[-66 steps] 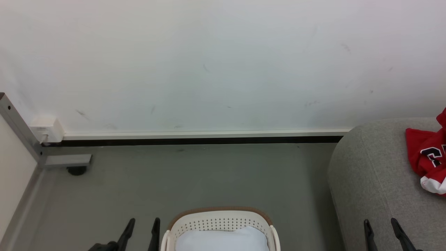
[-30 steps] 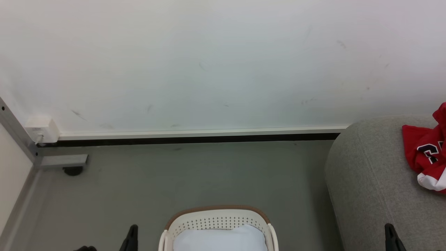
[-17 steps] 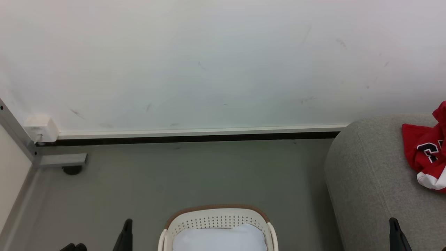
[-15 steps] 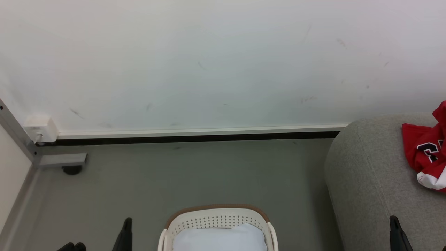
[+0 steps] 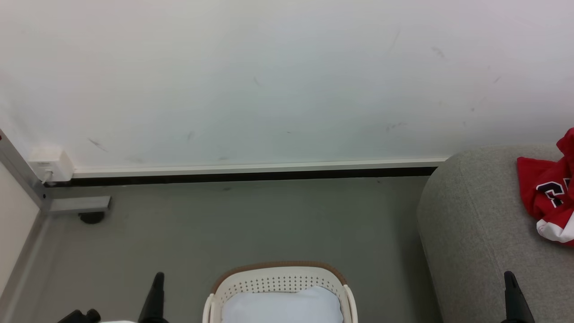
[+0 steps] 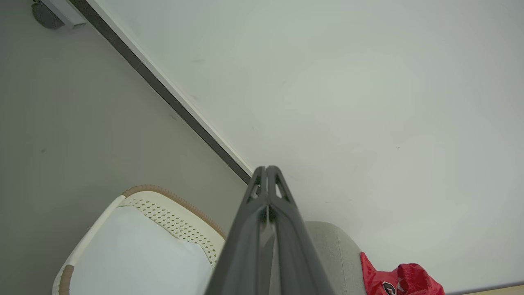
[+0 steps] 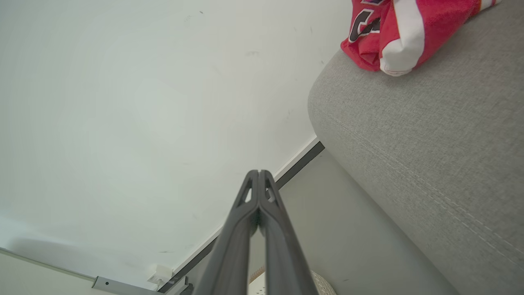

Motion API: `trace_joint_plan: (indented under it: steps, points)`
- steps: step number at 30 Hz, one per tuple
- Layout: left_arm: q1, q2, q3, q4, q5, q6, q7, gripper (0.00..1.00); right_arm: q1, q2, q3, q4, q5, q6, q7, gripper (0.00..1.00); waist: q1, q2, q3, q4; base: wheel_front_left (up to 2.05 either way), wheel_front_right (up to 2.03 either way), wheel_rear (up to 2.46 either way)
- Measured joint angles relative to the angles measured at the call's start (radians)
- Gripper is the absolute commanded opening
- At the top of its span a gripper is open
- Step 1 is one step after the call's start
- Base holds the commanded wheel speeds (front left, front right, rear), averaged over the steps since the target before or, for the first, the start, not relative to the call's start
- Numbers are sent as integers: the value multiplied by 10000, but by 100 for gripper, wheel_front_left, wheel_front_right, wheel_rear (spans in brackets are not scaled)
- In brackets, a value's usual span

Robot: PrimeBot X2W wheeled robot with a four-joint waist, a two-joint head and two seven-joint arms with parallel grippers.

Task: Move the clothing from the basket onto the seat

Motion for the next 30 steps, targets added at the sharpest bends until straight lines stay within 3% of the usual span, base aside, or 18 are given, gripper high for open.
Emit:
trace_joint_plan:
  steps: [30]
  points:
    - [-312,4,426,-265,-3055,-6,805,0,-512,-27,-192,-84,3126,-2,803,0,0,0,123,-53,0,0,0]
